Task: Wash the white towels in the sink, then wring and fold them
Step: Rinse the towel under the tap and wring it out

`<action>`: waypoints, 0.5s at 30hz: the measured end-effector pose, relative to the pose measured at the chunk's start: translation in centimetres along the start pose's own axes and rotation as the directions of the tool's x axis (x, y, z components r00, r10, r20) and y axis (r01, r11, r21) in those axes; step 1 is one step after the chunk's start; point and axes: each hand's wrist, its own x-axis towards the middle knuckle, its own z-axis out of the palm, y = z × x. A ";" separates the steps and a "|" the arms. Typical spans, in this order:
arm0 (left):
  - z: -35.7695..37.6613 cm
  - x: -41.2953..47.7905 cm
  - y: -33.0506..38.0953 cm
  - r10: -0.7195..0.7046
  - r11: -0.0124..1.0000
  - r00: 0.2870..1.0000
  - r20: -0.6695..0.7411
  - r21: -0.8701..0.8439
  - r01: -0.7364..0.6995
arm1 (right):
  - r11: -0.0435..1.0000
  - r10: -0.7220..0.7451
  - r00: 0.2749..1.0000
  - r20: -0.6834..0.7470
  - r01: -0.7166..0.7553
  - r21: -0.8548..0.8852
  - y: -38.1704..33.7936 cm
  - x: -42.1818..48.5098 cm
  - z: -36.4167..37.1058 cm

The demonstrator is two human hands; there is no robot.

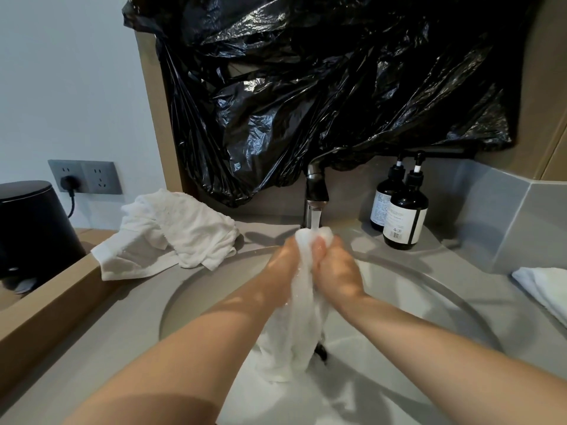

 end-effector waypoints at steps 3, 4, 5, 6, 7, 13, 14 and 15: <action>-1.0 0.4 0.7 -0.064 0.996 0.990 0.125 0.066 0.056 | 0.975 0.080 0.990 0.119 -0.102 0.197 0.3 1.4 -1.3; -1.5 0.5 0.9 -0.099 0.992 0.981 0.169 0.096 0.084 | 0.949 0.149 0.972 0.181 -0.192 0.249 0.5 2.0 -1.9; -1.8 0.6 1.0 -0.145 0.984 0.973 0.178 0.127 0.123 | 0.914 0.234 0.942 0.241 -0.297 0.276 0.8 2.4 -2.4; -1.9 0.6 1.2 -0.202 0.968 0.970 0.137 0.181 0.176 | 0.864 0.311 0.903 0.295 -0.398 0.309 1.0 2.6 -2.9; -1.9 0.7 1.3 -0.229 0.943 0.973 0.030 0.253 0.215 | 0.803 0.355 0.874 0.332 -0.467 0.370 1.2 2.8 -3.3; -1.8 -0.2 0.7 -0.140 0.922 0.945 0.296 0.387 0.016 | 0.680 0.289 0.827 0.482 -0.532 0.505 0.9 4.2 -4.8; -1.9 -0.3 0.6 -0.111 0.928 0.943 0.314 0.372 -0.015 | 0.685 0.244 0.808 0.537 -0.535 0.494 0.7 4.2 -5.0; -2.1 0.0 0.4 -0.084 0.937 0.943 0.323 0.348 -0.035 | 0.692 0.193 0.778 0.597 -0.539 0.479 0.6 4.1 -5.3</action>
